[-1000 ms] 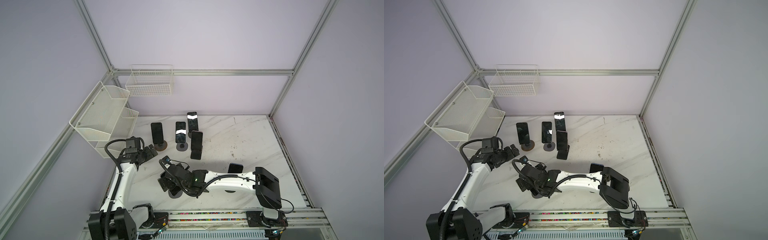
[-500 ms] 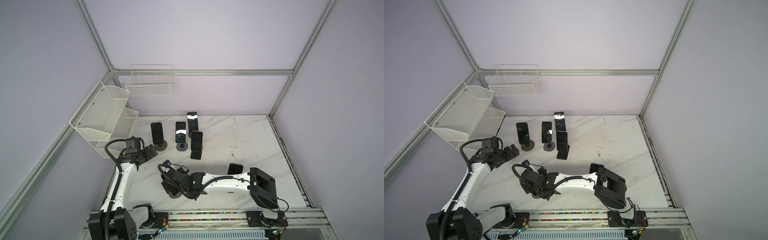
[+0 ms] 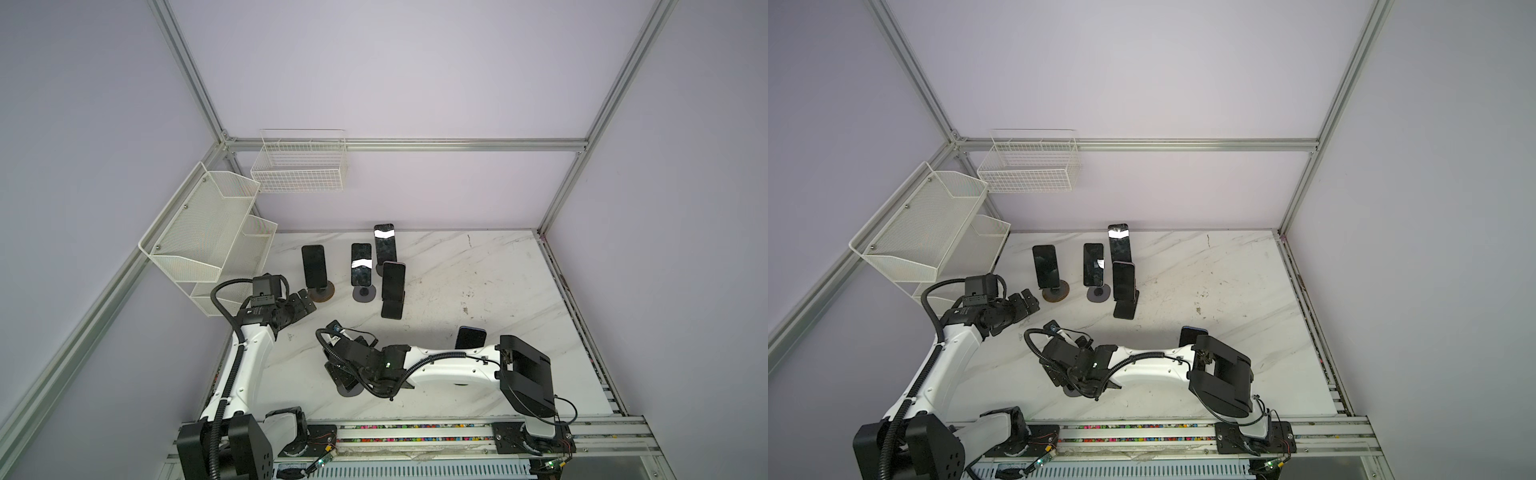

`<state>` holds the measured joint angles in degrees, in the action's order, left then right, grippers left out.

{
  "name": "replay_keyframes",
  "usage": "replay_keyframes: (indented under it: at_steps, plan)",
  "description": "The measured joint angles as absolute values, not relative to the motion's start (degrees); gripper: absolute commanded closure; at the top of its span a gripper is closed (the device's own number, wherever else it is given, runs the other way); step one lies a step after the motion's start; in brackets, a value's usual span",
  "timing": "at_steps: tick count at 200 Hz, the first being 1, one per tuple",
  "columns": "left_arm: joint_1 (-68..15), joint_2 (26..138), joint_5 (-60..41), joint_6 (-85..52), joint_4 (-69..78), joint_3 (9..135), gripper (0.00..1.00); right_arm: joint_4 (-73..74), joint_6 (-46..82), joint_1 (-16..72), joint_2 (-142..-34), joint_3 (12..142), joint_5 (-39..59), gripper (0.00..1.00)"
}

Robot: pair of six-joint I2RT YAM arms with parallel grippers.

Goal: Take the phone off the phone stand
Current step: 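Carry the teal-edged phone with the right gripper farther from the robot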

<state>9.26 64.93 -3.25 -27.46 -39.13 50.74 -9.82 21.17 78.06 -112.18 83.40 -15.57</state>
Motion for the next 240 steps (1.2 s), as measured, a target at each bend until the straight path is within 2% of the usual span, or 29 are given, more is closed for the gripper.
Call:
replay_keyframes:
  at_steps: [64, 125, 188, 240]
  plan:
    - [9.26, 65.04, -6.11, -28.34, -39.77, 52.47, 0.0, -11.14, 21.1, 78.06, -110.43, 83.4, -13.08, 0.27]
    - [9.21, 65.58, -12.08, -29.5, -37.43, 52.73, 0.0, -11.92, 20.69, 74.35, -103.48, 83.29, -9.08, 0.27]
    - [2.39, 60.93, -4.97, -31.31, -31.05, 52.71, 0.0, -12.86, 18.41, 55.94, -91.85, 79.42, -3.88, 0.27]
    - [-6.37, 63.11, 3.6, -30.98, -24.36, 52.71, 0.01, -14.31, 14.55, 39.57, -87.72, 79.22, -1.21, 0.27]
